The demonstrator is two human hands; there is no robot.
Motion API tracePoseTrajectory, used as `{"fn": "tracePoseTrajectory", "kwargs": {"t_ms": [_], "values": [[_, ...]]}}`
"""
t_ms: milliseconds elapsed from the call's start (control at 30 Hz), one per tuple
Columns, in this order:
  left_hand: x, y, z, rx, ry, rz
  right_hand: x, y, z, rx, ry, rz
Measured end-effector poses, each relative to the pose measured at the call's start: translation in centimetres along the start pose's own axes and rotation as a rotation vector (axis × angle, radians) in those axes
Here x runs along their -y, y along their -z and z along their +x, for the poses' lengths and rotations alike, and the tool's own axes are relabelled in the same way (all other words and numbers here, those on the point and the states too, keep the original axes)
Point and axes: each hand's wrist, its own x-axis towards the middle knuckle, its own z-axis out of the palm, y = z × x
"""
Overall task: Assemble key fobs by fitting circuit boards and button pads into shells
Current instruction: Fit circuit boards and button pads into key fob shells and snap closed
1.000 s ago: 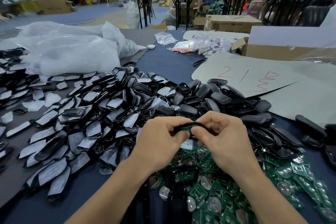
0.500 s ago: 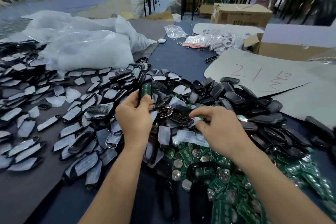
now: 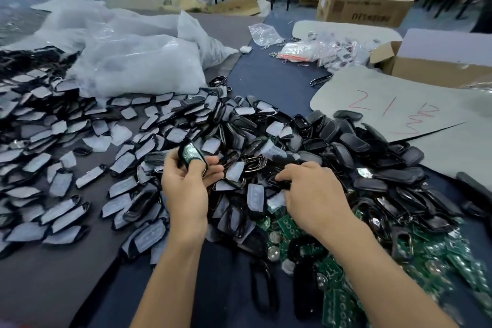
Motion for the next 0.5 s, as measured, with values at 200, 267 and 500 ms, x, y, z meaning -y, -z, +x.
{"fn": "tracePoseTrajectory", "kwargs": {"t_ms": [200, 267, 500], "values": [[0.5, 1.3, -1.6, 0.042, 0.07, 0.125, 0.2, -1.1, -0.7, -0.041, -0.041, 0.039], [0.6, 1.4, -2.1, 0.04, 0.082, 0.117, 0.3, -1.0, -0.9, -0.09, -0.043, 0.106], [-0.3, 1.5, -2.4, 0.002, 0.083, 0.071, 5.0, -0.5, 0.9, 0.04, 0.078, 0.176]]}}
